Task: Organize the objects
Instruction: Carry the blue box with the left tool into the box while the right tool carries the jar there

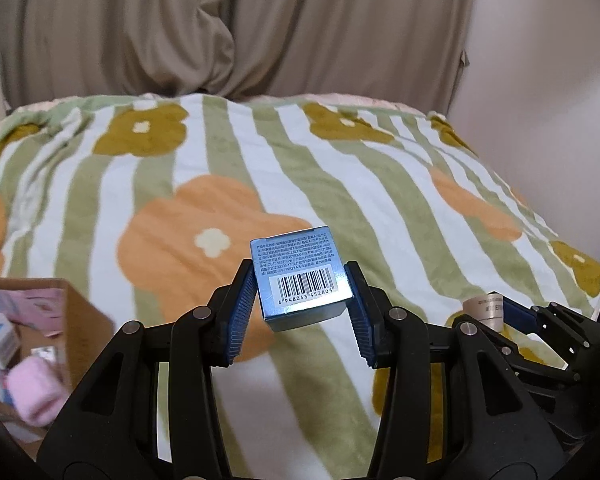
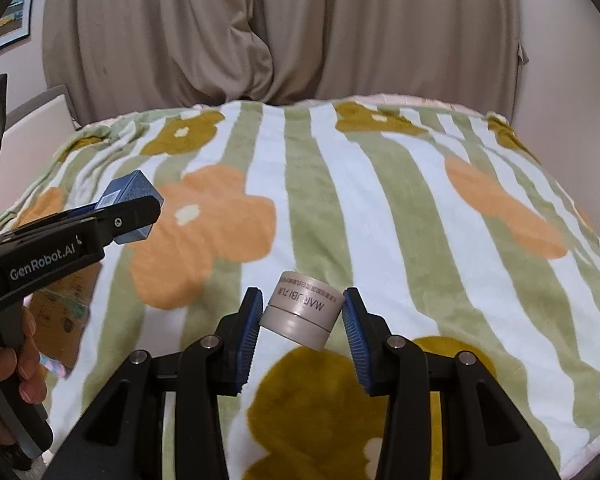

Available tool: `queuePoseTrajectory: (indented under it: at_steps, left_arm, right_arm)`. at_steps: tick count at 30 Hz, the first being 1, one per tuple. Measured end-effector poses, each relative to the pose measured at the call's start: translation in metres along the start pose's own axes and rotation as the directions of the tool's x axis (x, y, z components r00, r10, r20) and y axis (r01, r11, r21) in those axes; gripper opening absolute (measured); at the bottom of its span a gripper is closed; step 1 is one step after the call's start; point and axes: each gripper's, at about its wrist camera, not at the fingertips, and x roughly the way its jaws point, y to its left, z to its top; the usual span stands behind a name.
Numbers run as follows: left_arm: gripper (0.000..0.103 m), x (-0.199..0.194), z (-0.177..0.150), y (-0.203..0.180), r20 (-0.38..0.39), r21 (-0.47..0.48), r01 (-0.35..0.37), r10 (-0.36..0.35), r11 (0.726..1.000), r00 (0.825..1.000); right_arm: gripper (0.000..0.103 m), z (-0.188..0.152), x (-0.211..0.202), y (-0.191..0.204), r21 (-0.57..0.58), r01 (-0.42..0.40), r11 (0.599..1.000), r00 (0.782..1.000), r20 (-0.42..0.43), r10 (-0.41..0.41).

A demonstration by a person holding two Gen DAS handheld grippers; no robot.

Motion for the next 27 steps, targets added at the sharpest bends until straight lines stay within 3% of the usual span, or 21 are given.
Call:
queuePoseTrajectory:
  at_steps: [15, 27]
  left_arm:
    - [0.041, -0.109, 0.009, 0.092, 0.100, -0.080, -0.124, 0.131, 0.989, 0.986]
    - [0.041, -0.167, -0.023, 0.191, 0.096, -0.187, -0.231, 0.252, 0.955, 0.963]
  right_arm:
    - [0.038, 0.023, -0.049, 0.083, -0.097, -0.092, 0.991, 0.990, 0.097, 0.102]
    - [0.038, 0.032, -0.045, 0.182, -0.195, -0.231, 0.953, 0.965, 0.079, 0.250]
